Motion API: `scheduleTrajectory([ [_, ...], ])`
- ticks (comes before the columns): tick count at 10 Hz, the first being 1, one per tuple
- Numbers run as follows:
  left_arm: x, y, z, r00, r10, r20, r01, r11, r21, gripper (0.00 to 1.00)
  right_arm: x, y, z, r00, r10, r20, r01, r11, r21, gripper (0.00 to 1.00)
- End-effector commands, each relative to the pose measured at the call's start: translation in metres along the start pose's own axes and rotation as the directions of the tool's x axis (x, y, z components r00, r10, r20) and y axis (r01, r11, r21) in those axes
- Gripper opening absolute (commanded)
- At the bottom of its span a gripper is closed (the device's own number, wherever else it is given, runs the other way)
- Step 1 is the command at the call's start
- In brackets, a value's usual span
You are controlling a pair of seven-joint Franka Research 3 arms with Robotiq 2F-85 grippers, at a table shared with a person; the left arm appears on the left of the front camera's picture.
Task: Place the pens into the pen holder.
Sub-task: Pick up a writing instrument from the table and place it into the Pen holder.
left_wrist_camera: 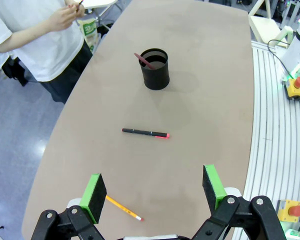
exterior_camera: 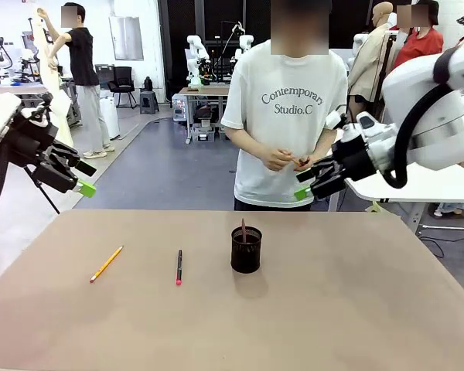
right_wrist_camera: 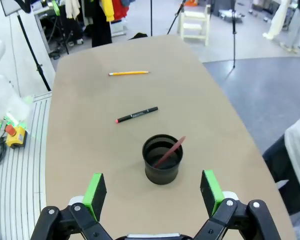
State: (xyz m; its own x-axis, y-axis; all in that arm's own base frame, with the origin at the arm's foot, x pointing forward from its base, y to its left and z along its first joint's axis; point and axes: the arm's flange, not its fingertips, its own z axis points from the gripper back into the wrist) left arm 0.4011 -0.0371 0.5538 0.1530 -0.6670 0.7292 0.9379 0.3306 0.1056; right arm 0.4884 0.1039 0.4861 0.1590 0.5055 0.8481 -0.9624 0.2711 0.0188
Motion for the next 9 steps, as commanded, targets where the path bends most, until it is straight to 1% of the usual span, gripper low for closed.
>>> scheduleTrajectory([
  [1, 0.001, 0.001, 0.0, 1.0, -0.004, 0.018, 0.004, 1.0, -0.005, 1.0, 0.014, 0.001, 0.037, 0.999, -0.01, -0.045, 0.01, 1.0, 0.013, 1.0],
  [2, 0.001, 0.001, 0.0, 1.0, -0.004, 0.018, 0.004, 1.0, -0.005, 1.0, 0.018, -0.002, 0.054, 0.997, -0.014, -0.071, 0.013, 1.0, -0.013, 1.0],
  [3, 0.001, 0.001, 0.0, 1.0, -0.004, 0.018, 0.004, 1.0, -0.005, 1.0, 0.023, 0.003, 0.069, 0.994, 0.021, -0.11, -0.021, 1.0, 0.0, 1.0],
  [4, 0.001, 0.001, 0.0, 1.0, -0.004, 0.018, 0.004, 1.0, -0.005, 1.0, 0.023, 0.005, 0.084, 0.989, 0.034, -0.144, -0.036, 0.999, -0.013, 1.0],
  [6, 0.001, 0.001, 0.0, 1.0, -0.004, 0.018, 0.004, 1.0, -0.005, 1.0, 0.008, -0.003, 0.116, 0.978, 0.035, -0.206, -0.042, 0.999, -0.029, 1.0],
  [7, 0.001, 0.001, 0.0, 1.0, -0.004, 0.018, 0.004, 1.0, -0.005, 1.0, -0.001, -0.007, 0.125, 0.98, 0.064, -0.191, -0.073, 0.997, -0.039, 1.0],
  [8, 0.001, 0.001, 0.0, 1.0, -0.004, 0.018, 0.004, 1.0, -0.005, 1.0, -0.009, -0.004, 0.131, 0.985, 0.051, -0.166, -0.056, 0.998, -0.026, 1.0],
  [9, 0.001, 0.001, 0.0, 1.0, -0.004, 0.018, 0.004, 1.0, -0.005, 1.0, -0.018, -0.008, 0.139, 0.987, 0.016, -0.162, -0.017, 1.0, -0.002, 1.0],
])
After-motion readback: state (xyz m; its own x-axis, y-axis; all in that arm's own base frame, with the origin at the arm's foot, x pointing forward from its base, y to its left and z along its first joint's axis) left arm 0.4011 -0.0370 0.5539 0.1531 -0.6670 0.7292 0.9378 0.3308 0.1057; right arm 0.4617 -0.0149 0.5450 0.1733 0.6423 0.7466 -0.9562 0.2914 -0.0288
